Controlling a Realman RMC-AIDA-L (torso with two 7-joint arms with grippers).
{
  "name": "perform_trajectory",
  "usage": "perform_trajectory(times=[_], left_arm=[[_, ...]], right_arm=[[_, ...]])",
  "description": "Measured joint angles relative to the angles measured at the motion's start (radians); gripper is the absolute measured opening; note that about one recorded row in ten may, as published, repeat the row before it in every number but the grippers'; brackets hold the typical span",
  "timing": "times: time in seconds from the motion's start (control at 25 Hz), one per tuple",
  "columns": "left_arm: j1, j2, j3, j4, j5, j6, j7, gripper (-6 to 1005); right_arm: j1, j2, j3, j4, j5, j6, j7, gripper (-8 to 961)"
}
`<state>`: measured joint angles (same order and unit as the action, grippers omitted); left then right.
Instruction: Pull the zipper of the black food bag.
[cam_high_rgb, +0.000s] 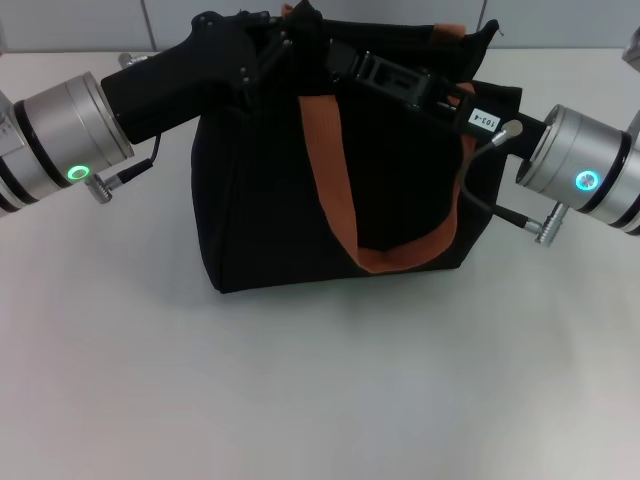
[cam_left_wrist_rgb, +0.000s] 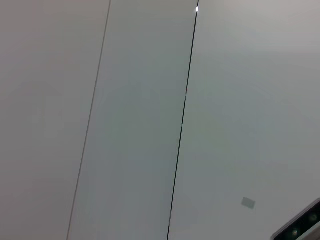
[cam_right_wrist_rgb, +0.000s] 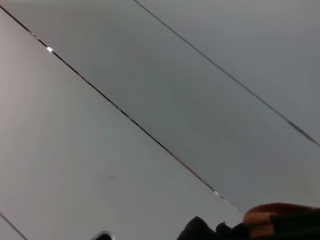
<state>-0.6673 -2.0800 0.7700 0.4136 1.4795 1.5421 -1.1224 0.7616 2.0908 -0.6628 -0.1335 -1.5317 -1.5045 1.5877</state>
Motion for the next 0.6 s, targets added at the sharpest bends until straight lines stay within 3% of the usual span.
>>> perform_trajectory(times=[0.52, 0.6], left_arm=[[0.000, 0.000, 0.000, -0.010, 0.000, 0.005, 0.018, 20], [0.000, 0.000, 0.000, -0.010, 0.000, 0.005, 0.018, 20]], right_arm=[[-0.002, 0.000, -0.017, -0.001, -0.004, -0.018, 0.001, 371], [-0.002, 0.000, -0.024, -0.002, -0.003, -0.015, 0.000, 319]])
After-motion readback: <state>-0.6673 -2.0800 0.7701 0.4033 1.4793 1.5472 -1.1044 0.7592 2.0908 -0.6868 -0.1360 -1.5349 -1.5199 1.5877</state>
